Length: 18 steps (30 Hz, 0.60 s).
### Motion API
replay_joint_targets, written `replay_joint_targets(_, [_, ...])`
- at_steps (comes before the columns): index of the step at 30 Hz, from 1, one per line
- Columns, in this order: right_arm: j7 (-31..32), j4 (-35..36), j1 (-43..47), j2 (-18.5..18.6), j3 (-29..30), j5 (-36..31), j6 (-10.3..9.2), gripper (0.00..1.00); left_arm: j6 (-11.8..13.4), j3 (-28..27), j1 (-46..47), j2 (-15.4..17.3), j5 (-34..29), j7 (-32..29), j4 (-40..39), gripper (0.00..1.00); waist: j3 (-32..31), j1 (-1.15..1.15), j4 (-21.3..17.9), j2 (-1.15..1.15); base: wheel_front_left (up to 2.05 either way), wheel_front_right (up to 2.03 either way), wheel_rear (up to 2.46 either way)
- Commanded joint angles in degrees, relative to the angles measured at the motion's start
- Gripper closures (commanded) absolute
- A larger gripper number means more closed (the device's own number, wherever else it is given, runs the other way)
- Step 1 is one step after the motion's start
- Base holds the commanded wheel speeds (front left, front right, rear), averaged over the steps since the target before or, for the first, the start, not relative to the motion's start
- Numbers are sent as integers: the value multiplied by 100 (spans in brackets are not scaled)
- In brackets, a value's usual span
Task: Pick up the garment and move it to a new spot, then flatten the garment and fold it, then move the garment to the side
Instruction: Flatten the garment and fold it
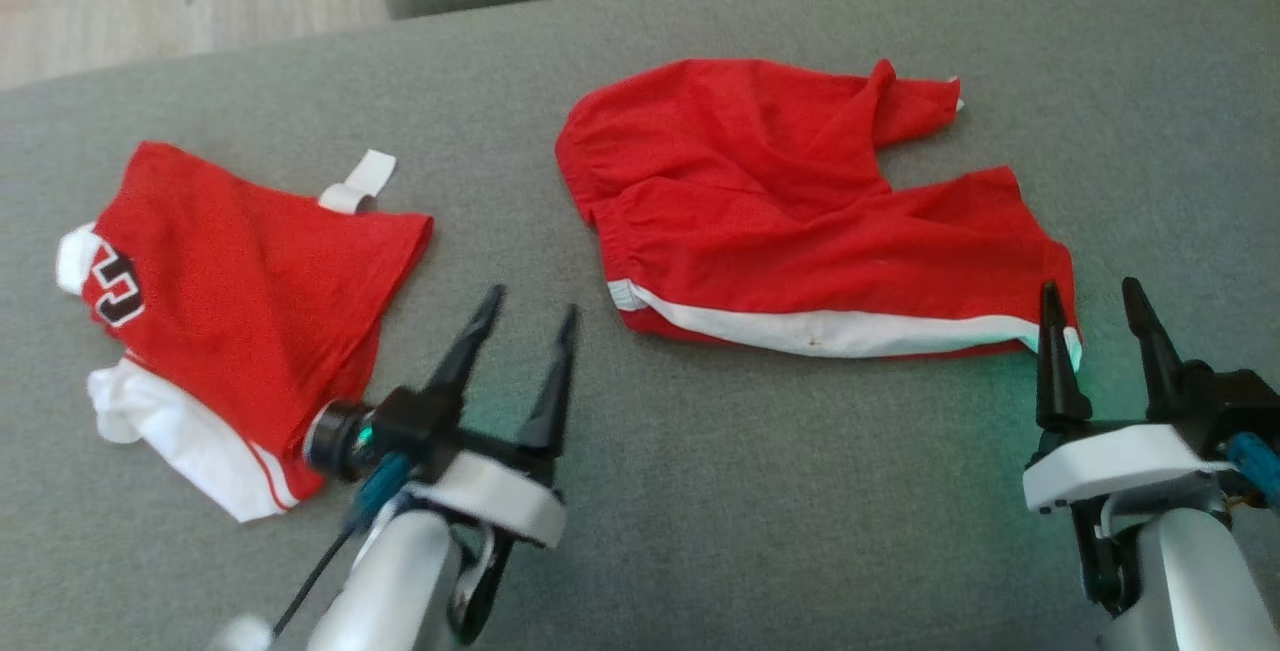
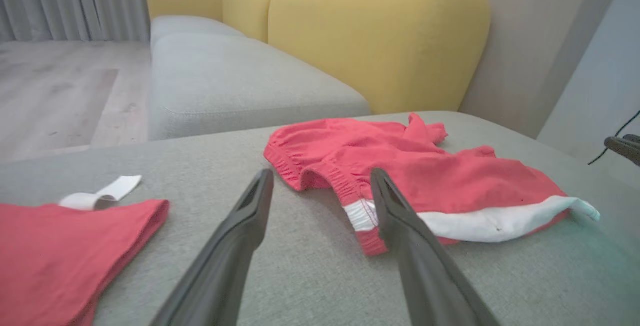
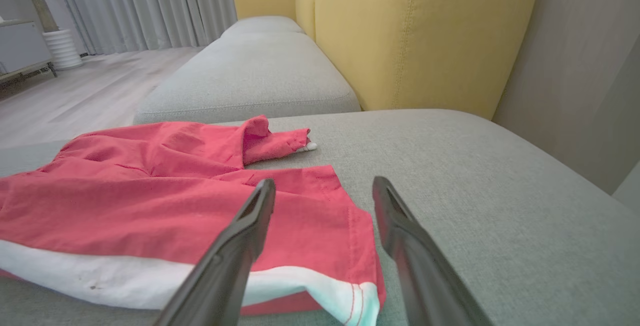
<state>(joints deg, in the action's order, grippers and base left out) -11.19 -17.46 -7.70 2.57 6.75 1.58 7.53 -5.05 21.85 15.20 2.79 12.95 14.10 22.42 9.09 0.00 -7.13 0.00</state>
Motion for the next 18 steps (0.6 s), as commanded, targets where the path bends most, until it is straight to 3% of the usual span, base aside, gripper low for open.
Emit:
replay_joint_targets(1, [-74, 181, -190, 31, -86, 48, -4, 0, -50, -27, 413, 9, -53, -60, -62, 0, 100, 0, -58, 0, 0, 0, 0])
replay_joint_targets(10, [-174, 55, -299, 31, -183, 181, -4, 0, -213, 476, 1159, 49, 190, -795, 874, 0, 470, 0, -362, 0, 0, 0, 0])
replay_joint_targets(18, [-270, -80, -391, 31, -230, 251, -4, 0, -240, 600, 1538, 81, 737, -868, 1316, 0, 639, 0, -534, 0, 0, 0, 0])
